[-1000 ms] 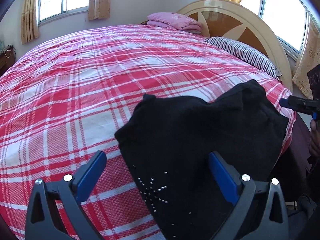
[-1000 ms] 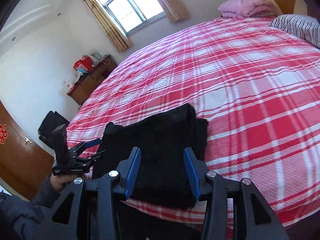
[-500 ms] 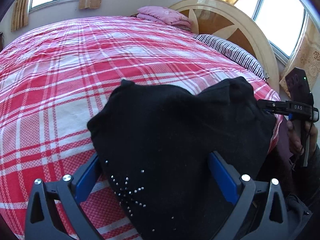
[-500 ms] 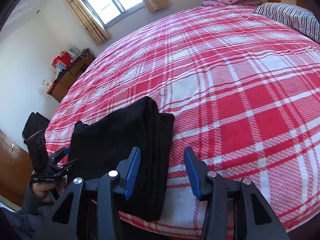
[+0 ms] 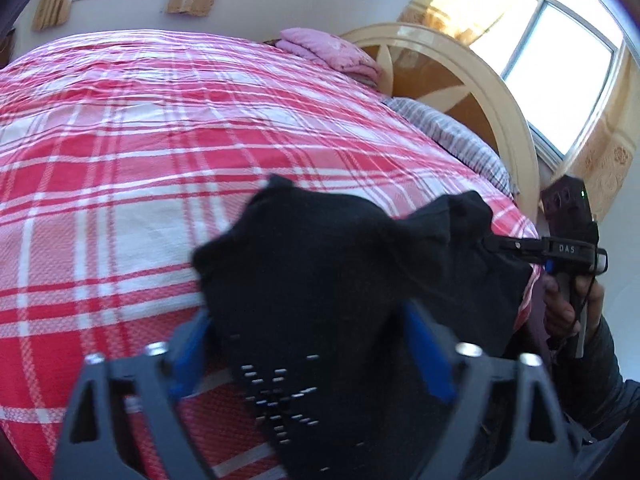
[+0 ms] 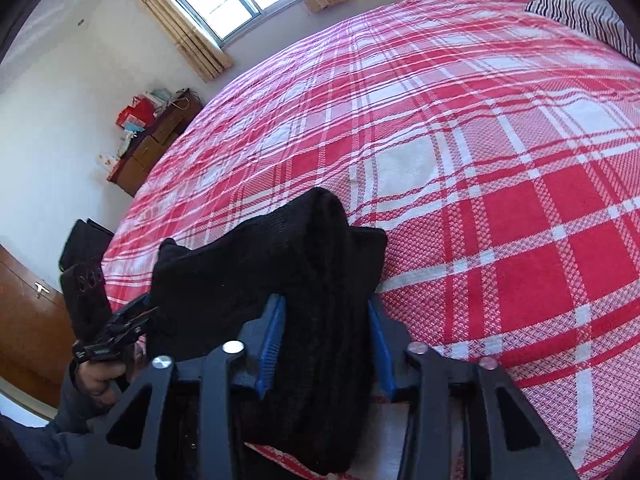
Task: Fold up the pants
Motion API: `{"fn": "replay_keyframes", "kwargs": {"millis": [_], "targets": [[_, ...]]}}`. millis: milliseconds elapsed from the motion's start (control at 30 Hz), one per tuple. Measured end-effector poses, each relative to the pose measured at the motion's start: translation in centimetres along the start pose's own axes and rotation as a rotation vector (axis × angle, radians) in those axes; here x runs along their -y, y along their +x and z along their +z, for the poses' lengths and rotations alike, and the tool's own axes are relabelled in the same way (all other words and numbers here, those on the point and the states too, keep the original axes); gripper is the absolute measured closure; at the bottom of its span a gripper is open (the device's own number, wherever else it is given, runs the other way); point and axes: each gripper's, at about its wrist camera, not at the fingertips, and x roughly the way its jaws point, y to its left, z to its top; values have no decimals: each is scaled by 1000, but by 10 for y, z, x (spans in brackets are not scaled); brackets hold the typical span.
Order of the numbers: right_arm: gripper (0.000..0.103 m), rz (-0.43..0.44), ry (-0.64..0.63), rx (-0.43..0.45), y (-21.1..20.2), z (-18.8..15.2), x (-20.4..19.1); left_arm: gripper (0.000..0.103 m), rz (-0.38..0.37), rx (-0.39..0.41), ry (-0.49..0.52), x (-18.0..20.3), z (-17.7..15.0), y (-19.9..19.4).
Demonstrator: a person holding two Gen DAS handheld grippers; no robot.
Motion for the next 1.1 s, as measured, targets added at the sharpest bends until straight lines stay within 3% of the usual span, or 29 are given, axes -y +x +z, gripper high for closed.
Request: {"fn": "replay_keyframes", "kwargs": {"millis": [67,133,233,300,567,800,1100], "targets": [[73,21,11,4,-1,-1,2,43,-29,-2,-21,-6,0,-2],[75,33,16,10,-2,-1,0,64,-70,-11,-52,-9,0,-2],[78,40,-1,26,-8,-1,-9,78,-76,-8,-45,-3,0,-4],[79,48,-25,37,-15,1,-20,82,-84,-2,-54,-2,3,-9],[80,57,-153,39,-11,37,-71,86,-112,76,-137,-24,18,-37],[80,99,-262,-28,56,93,-132,86,-12,204,-196,-72,40,-85],[81,175,-329,-94,136,131,-194,86,130,258,-246,-128,43,-121]]}}
